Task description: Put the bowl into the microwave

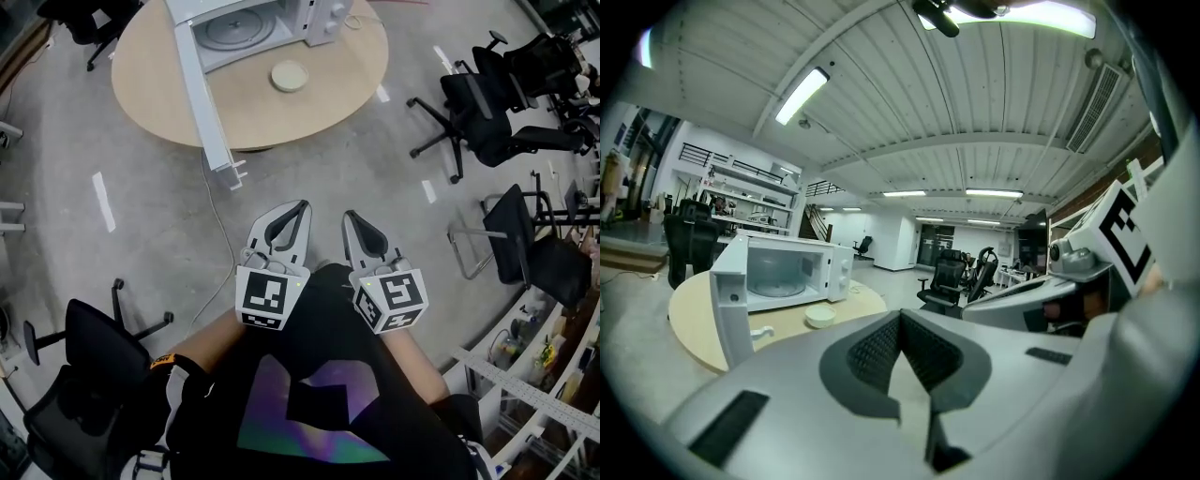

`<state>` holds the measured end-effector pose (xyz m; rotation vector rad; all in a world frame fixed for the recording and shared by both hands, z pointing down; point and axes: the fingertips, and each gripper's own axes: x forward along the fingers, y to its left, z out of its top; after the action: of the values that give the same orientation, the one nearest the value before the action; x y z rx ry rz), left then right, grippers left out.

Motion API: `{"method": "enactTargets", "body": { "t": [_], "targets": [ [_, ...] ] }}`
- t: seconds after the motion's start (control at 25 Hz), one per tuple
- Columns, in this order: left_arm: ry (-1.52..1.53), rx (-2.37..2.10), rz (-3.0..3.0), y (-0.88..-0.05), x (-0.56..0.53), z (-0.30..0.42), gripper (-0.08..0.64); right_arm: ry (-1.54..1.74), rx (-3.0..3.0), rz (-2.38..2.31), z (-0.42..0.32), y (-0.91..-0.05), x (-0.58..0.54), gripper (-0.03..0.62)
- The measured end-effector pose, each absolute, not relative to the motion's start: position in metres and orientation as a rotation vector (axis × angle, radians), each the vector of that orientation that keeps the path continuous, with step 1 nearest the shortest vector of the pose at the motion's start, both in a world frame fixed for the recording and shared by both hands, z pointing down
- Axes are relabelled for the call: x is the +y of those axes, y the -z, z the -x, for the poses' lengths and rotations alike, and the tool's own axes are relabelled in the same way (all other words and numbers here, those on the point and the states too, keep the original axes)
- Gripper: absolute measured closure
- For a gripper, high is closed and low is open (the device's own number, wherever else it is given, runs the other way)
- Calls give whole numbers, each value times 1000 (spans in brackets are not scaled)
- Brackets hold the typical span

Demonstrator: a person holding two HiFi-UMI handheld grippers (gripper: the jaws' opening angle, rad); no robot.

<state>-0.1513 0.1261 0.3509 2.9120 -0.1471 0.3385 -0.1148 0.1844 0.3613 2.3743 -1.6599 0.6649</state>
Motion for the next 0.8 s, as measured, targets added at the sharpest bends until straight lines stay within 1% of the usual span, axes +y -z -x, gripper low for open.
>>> {"method": "enactTargets", "body": {
  "t": [0.36,0.8],
  "targets": [
    [-385,-239,-2906,-361,106,125,514,-695,-1751,-2327,86,-374,160,575],
    [-425,-438,-2903,-356,89,68,514,-703,-1932,-2217,24,-374,134,575]
  ]
}}
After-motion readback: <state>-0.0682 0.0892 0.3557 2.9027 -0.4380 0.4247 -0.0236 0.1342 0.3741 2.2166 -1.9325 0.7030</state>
